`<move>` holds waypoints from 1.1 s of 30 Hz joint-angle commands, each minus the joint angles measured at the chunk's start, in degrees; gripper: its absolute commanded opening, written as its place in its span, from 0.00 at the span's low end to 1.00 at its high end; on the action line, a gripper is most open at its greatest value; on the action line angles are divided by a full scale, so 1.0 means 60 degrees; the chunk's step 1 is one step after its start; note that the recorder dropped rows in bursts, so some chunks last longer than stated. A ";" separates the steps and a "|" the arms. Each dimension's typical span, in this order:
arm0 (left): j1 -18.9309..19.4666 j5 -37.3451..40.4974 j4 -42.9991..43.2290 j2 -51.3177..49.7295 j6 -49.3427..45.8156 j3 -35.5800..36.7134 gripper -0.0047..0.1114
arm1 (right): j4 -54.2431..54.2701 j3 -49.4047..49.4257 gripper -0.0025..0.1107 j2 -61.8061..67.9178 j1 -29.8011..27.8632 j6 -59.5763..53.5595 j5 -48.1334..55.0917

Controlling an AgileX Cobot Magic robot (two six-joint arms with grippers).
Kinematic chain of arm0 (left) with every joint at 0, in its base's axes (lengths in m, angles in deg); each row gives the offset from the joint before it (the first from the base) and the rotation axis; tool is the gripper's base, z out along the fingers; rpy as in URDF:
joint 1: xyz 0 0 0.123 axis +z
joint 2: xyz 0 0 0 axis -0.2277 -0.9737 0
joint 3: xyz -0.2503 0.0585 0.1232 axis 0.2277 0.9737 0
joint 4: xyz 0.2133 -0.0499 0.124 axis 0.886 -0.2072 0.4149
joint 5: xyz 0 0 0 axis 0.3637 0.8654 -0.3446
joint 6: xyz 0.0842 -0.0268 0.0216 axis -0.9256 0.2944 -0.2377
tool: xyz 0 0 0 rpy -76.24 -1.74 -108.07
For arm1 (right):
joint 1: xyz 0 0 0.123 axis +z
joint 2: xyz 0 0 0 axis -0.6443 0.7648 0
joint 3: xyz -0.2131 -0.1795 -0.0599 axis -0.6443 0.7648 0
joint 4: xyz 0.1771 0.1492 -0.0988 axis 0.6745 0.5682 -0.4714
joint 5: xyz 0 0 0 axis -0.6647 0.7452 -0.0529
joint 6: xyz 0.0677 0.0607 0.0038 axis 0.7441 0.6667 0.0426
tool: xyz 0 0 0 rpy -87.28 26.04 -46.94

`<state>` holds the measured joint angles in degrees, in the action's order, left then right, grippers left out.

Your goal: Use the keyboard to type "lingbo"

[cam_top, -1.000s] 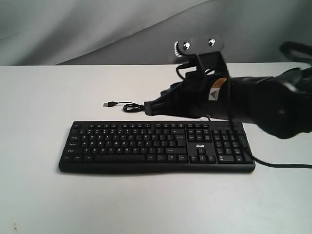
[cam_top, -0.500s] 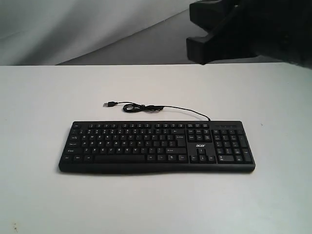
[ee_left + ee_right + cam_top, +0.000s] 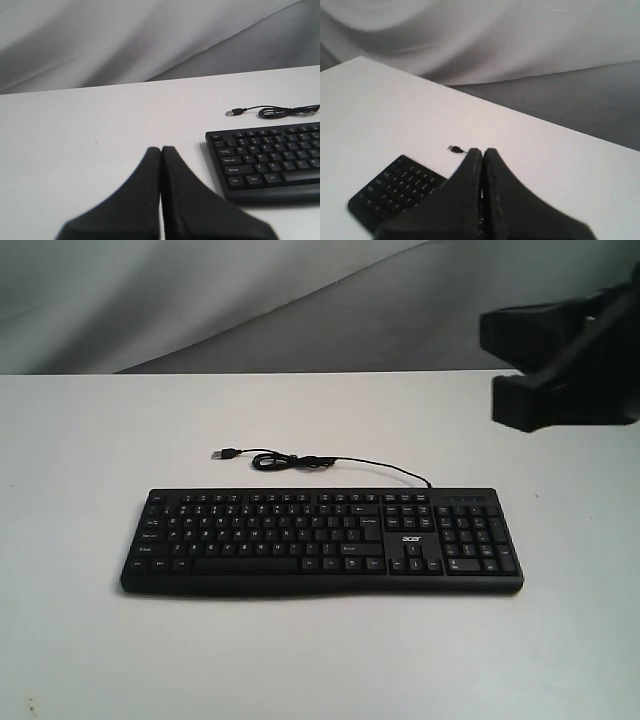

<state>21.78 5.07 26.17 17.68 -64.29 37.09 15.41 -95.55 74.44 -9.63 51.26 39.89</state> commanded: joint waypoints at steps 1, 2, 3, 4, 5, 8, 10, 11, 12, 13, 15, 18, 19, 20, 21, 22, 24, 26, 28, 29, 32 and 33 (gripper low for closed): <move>0.0019 -0.0044 -0.0077 0.0024 0.0039 0.0041 0.04 | 0.1290 0.1841 0.02 -0.1067 -0.1109 -0.0029 -0.1850; 0.0019 -0.0044 -0.0077 0.0024 0.0039 0.0041 0.04 | 0.1454 0.2335 0.02 -0.1409 -0.1338 -0.0029 -0.2143; 0.0019 -0.0044 -0.0077 0.0024 0.0039 0.0041 0.04 | 0.1520 0.2714 0.02 -0.1693 -0.1517 -0.0029 -0.2309; 0.0019 -0.0044 -0.0077 0.0024 0.0039 0.0041 0.04 | 0.1546 0.3157 0.02 -0.2063 -0.1740 -0.0029 -0.2509; 0.0019 -0.0044 -0.0077 0.0024 0.0039 0.0041 0.04 | 0.1546 0.3573 0.02 -0.2430 -0.1973 -0.0029 -0.2718; 0.0019 -0.0044 -0.0077 0.0024 0.0039 0.0041 0.04 | 0.1546 0.4616 0.02 -0.3421 -0.2776 -0.0029 -0.3232; 0.0019 -0.0044 -0.0077 0.0024 0.0039 0.0041 0.04 | 0.1522 0.5143 0.02 -0.4128 -0.3367 -0.0210 -0.3500; 0.0019 -0.0044 -0.0077 0.0024 0.0039 0.0041 0.04 | 0.1505 0.5397 0.02 -0.4495 -0.3706 -0.0419 -0.3581; 0.0019 -0.0044 -0.0077 0.0024 0.0039 0.0041 0.04 | 0.1505 0.5623 0.02 -0.4858 -0.4019 -0.0614 -0.3701; 0.0019 -0.0044 -0.0077 0.0024 0.0039 0.0041 0.04 | 0.1505 0.5788 0.02 -0.5153 -0.4291 -0.0717 -0.3780; 0.0019 -0.0044 -0.0077 0.0024 0.0039 0.0041 0.04 | 0.1505 0.6123 0.02 -0.5875 -0.4710 -0.0988 -0.3877; 0.0019 -0.0044 -0.0077 0.0024 0.0039 0.0041 0.04 | 0.1505 0.6460 0.02 -0.6780 -0.5058 -0.1403 -0.3860; 0.0019 -0.0044 -0.0077 0.0024 0.0039 0.0041 0.04 | 0.1505 0.6538 0.02 -0.7056 -0.5095 -0.1449 -0.3860; 0.0019 -0.0044 -0.0077 0.0024 0.0039 0.0041 0.04 | 0.1505 0.6655 0.02 -0.7289 -0.5172 -0.1562 -0.3860; 0.0019 -0.0044 -0.0077 0.0024 0.0039 0.0041 0.04 | 0.1505 0.6737 0.02 -0.7499 -0.5189 -0.1611 -0.3812; 0.0019 -0.0044 -0.0077 0.0024 0.0039 0.0041 0.04 | 0.1505 0.6793 0.02 -0.7645 -0.5213 -0.1612 -0.3758; 0.0019 -0.0044 -0.0077 0.0024 0.0039 0.0041 0.04 | 0.1505 0.6970 0.02 -0.7914 -0.5213 -0.1684 -0.3432; 0.0019 -0.0044 -0.0077 0.0024 0.0039 0.0041 0.04 | 0.1505 0.7087 0.02 -0.8038 -0.5220 -0.1745 -0.3213; 0.0019 -0.0044 -0.0077 0.0024 0.0039 0.0041 0.04 | 0.1568 0.7087 0.02 -0.8064 -0.5308 -0.1769 -0.2876; 0.0019 -0.0044 -0.0077 0.0024 0.0039 0.0041 0.04 | 0.1568 0.7087 0.02 -0.8064 -0.5402 -0.1863 -0.2575; 0.0019 -0.0044 -0.0077 0.0024 0.0039 0.0041 0.04 | 0.1467 0.7087 0.02 -0.8064 -0.5464 -0.1863 -0.2348; 0.0019 -0.0044 -0.0077 0.0024 0.0039 0.0041 0.04 | 0.1466 0.7087 0.02 -0.8064 -0.5464 -0.1889 -0.2348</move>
<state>21.78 5.07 26.17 17.68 -64.29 37.09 24.54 -53.24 26.35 -41.95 40.83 24.45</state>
